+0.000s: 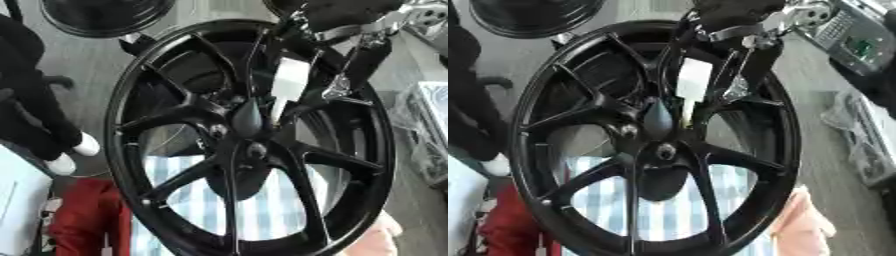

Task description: Pull the pin out of the wheel hub.

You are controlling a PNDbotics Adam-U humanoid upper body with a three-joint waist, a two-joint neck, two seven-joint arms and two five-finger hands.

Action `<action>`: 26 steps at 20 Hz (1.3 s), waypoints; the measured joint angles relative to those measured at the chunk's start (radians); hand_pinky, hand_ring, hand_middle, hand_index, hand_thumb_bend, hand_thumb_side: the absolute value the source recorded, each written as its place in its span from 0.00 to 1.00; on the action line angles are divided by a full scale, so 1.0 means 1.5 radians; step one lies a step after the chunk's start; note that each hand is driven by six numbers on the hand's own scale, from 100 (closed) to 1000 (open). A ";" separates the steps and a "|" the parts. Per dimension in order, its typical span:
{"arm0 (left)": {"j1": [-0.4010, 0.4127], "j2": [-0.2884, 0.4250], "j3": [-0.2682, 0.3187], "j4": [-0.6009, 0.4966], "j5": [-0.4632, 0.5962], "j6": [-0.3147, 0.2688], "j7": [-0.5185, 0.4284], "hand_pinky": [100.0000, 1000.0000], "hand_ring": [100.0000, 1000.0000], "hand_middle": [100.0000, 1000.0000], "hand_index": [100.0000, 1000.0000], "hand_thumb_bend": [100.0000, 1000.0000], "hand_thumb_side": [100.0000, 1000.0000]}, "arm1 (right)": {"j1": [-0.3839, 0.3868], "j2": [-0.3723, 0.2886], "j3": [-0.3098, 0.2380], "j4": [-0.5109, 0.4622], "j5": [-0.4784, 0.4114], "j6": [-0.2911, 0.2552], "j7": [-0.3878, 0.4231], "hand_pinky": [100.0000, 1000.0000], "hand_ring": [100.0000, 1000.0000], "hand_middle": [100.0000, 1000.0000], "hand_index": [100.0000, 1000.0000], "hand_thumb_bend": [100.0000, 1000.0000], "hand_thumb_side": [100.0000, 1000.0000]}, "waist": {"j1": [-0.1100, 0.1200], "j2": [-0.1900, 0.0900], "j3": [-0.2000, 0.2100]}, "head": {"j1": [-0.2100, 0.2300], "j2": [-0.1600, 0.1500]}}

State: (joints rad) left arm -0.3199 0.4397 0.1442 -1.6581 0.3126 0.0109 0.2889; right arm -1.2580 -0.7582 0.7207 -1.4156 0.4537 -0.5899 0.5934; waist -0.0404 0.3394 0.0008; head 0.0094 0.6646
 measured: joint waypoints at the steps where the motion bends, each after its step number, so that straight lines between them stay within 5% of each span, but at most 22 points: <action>1: 0.000 0.000 0.000 0.000 0.000 0.000 0.000 0.67 0.79 0.69 0.69 0.09 0.59 | 0.000 0.000 -0.001 0.000 0.000 0.000 0.000 0.83 0.77 0.70 0.75 0.37 0.22 | 0.000 0.000 0.000 | 0.000 0.000; 26: -0.004 0.000 -0.004 0.000 0.001 0.001 -0.005 0.67 0.80 0.68 0.69 0.08 0.60 | -0.003 0.016 -0.003 0.008 -0.045 0.000 0.000 0.80 0.72 0.61 0.67 0.37 0.07 | -0.001 0.001 0.003 | 0.004 0.000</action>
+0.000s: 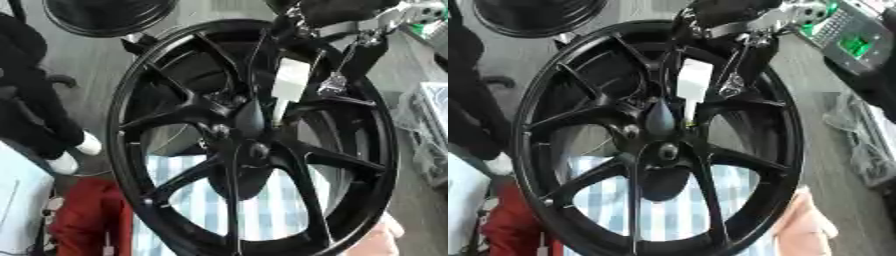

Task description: Pull the pin out of the wheel hub.

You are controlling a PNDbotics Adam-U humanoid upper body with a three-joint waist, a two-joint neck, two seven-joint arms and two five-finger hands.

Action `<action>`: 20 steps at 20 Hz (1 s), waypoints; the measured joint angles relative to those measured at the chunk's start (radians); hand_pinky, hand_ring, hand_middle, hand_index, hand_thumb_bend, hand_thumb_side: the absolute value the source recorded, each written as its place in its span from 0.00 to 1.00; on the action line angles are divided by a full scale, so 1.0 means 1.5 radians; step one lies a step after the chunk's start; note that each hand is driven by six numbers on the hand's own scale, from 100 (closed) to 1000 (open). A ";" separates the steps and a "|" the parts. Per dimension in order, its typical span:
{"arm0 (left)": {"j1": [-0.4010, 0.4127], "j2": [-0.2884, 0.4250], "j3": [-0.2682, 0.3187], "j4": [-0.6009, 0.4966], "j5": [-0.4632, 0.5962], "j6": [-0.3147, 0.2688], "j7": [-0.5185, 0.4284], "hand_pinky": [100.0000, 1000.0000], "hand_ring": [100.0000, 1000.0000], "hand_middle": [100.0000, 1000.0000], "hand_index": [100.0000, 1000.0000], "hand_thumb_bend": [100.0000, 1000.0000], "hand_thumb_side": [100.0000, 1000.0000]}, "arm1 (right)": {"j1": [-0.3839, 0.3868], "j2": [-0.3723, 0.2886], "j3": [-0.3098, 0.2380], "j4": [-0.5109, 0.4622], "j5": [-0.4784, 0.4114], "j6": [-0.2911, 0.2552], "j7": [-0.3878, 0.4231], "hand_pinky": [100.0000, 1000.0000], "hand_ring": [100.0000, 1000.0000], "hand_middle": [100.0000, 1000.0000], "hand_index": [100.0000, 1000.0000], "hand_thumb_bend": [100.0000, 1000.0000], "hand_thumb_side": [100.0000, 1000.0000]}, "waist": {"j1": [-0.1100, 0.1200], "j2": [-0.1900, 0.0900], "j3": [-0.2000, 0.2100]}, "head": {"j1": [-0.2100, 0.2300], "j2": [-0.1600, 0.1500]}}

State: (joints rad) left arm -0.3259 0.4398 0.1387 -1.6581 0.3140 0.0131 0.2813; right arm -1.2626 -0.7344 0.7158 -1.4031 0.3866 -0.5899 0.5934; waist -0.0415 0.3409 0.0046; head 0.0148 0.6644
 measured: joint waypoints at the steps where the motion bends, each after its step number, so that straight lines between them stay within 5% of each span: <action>1: 0.000 0.000 0.000 0.000 0.000 0.000 0.000 0.67 0.80 0.68 0.69 0.08 0.60 | 0.001 0.000 0.000 0.000 0.000 0.000 0.000 0.80 0.72 0.60 0.67 0.37 0.08 | 0.000 0.000 0.000 | 0.000 0.000; 20: -0.001 0.000 0.000 0.000 0.001 0.001 -0.002 0.67 0.80 0.68 0.69 0.08 0.60 | 0.007 -0.002 0.001 -0.013 -0.018 0.000 0.000 0.76 0.64 0.42 0.49 0.30 0.11 | -0.004 0.001 0.002 | -0.003 0.000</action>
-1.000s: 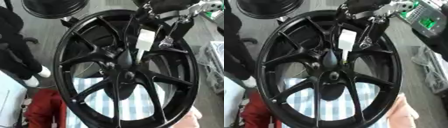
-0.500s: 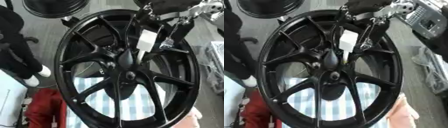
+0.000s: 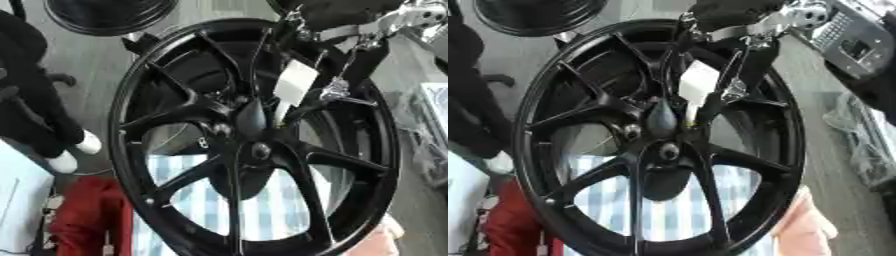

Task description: Pull the pin out of the wheel hub.

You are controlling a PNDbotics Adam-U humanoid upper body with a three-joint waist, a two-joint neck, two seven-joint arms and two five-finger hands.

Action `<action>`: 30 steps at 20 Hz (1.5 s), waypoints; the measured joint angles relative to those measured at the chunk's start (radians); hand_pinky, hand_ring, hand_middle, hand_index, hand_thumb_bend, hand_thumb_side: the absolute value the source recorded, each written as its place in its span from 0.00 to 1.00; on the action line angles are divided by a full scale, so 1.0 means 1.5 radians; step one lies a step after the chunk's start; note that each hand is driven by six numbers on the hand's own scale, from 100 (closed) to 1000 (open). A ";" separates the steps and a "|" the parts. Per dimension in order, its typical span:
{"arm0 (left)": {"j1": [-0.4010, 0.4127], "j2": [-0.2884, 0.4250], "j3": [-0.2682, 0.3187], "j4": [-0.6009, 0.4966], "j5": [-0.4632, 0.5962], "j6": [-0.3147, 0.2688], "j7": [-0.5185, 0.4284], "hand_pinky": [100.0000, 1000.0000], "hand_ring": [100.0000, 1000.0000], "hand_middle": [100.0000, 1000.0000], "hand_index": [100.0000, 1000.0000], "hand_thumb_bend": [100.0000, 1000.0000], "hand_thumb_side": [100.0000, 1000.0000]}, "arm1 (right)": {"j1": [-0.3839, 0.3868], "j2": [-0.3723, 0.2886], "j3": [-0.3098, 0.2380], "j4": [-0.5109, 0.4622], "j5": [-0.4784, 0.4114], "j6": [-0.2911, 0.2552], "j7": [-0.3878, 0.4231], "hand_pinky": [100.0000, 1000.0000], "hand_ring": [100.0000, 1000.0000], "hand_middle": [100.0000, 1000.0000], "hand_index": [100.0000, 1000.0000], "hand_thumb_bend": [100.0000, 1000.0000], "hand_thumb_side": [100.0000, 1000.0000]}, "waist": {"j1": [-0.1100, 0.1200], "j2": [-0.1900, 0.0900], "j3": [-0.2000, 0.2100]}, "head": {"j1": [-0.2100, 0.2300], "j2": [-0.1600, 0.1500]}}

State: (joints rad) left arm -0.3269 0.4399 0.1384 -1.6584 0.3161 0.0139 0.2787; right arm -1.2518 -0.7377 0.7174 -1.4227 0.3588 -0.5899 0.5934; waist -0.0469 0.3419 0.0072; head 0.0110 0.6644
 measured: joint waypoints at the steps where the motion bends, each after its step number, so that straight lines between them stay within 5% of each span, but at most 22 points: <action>1: 0.000 0.000 0.000 0.000 0.000 0.000 0.000 0.67 0.80 0.68 0.69 0.08 0.60 | 0.000 0.000 0.001 0.000 -0.003 0.000 0.000 0.76 0.64 0.42 0.48 0.30 0.11 | 0.000 0.000 0.000 | 0.000 0.000; 13: 0.000 0.000 0.000 0.000 0.000 0.001 -0.001 0.67 0.80 0.68 0.69 0.08 0.60 | 0.000 -0.005 -0.015 0.000 -0.041 0.000 0.000 0.74 0.59 0.37 0.41 0.29 0.23 | -0.001 0.000 0.000 | -0.002 0.000; 30: 0.000 0.000 0.000 0.000 0.000 0.005 -0.006 0.68 0.80 0.68 0.69 0.08 0.61 | 0.006 -0.045 -0.069 -0.026 -0.100 0.022 0.022 0.74 0.59 0.36 0.40 0.27 0.23 | -0.004 0.000 -0.001 | -0.002 0.000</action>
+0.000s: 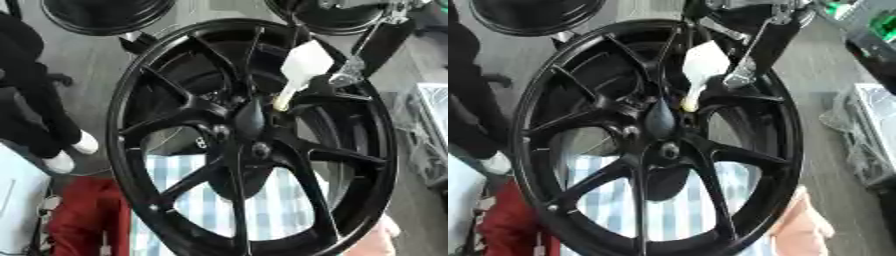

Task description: Pull the pin out of the wheel hub.

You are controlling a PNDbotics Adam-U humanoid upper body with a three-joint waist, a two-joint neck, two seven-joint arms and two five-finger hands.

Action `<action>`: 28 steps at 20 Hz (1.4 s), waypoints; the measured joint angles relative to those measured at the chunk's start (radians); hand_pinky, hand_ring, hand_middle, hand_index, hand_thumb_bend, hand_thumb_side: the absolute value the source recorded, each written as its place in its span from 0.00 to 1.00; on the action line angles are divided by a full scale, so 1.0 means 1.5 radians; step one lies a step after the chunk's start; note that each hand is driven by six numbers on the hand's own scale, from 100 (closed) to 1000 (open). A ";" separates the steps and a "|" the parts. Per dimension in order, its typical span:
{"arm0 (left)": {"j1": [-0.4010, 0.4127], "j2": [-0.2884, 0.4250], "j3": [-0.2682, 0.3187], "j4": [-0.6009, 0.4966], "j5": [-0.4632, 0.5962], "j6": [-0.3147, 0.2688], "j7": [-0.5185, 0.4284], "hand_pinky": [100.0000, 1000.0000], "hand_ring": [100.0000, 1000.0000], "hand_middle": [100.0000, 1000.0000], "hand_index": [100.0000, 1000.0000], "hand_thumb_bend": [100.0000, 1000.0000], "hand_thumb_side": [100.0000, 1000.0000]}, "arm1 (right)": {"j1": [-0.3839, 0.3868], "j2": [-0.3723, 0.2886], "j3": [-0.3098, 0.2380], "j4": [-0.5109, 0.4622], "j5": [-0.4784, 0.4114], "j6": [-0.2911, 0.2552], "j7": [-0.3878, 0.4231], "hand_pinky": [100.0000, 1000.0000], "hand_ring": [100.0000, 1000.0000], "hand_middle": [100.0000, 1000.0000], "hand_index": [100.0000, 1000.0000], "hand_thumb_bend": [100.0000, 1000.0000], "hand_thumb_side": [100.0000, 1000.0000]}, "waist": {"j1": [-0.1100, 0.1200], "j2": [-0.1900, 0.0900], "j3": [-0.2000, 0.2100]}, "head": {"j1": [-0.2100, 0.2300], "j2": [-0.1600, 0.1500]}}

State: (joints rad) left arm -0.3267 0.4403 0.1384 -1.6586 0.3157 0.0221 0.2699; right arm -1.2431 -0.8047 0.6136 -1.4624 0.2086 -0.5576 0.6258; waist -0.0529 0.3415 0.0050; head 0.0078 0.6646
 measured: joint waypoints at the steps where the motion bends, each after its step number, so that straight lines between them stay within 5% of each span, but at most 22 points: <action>1: 0.000 0.000 0.000 0.000 0.000 0.000 0.000 0.68 0.80 0.68 0.69 0.08 0.61 | 0.003 -0.006 -0.006 -0.004 -0.008 0.004 0.004 0.74 0.59 0.36 0.40 0.25 0.23 | 0.000 0.000 -0.001 | 0.000 0.000; 11: 0.002 0.002 0.000 0.000 -0.002 0.000 0.000 0.68 0.80 0.68 0.69 0.07 0.61 | 0.086 -0.113 -0.124 -0.084 -0.102 0.037 0.037 0.74 0.59 0.36 0.40 0.23 0.18 | 0.000 0.000 -0.008 | 0.003 -0.001; 15: 0.001 0.006 0.001 0.000 -0.002 0.000 0.001 0.68 0.80 0.68 0.69 0.07 0.61 | 0.200 -0.189 -0.214 -0.124 -0.131 0.027 0.027 0.74 0.59 0.37 0.40 0.24 0.15 | 0.001 0.000 -0.008 | 0.005 -0.006; 20: 0.001 0.006 0.006 -0.003 -0.002 -0.003 0.004 0.68 0.80 0.68 0.69 0.07 0.61 | 0.386 -0.274 -0.369 -0.136 -0.139 0.019 -0.038 0.74 0.59 0.36 0.40 0.23 0.13 | 0.007 0.004 -0.017 | 0.012 -0.011; 26: 0.006 0.006 0.013 -0.003 -0.002 -0.005 0.011 0.68 0.80 0.69 0.69 0.07 0.61 | 0.542 -0.297 -0.503 -0.032 -0.063 0.064 -0.102 0.75 0.59 0.37 0.41 0.20 0.13 | 0.011 0.004 -0.031 | 0.018 -0.012; 27: 0.007 0.006 0.013 -0.003 -0.002 -0.006 0.012 0.68 0.80 0.69 0.69 0.07 0.61 | 0.556 -0.297 -0.518 -0.007 -0.047 0.071 -0.108 0.75 0.60 0.39 0.43 0.21 0.03 | 0.013 0.004 -0.032 | 0.018 -0.012; 28: 0.007 0.006 0.015 -0.004 -0.002 -0.006 0.013 0.68 0.80 0.69 0.69 0.07 0.61 | 0.568 -0.294 -0.533 0.020 -0.032 0.077 -0.114 0.75 0.61 0.42 0.45 0.20 0.11 | 0.015 0.004 -0.034 | 0.018 -0.012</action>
State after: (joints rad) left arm -0.3162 0.4492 0.1602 -1.6639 0.3132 0.0133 0.2896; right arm -0.3904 -1.2454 -0.1860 -1.4326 0.1602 -0.4426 0.4546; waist -0.0311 0.3476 -0.0462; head 0.0346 0.6473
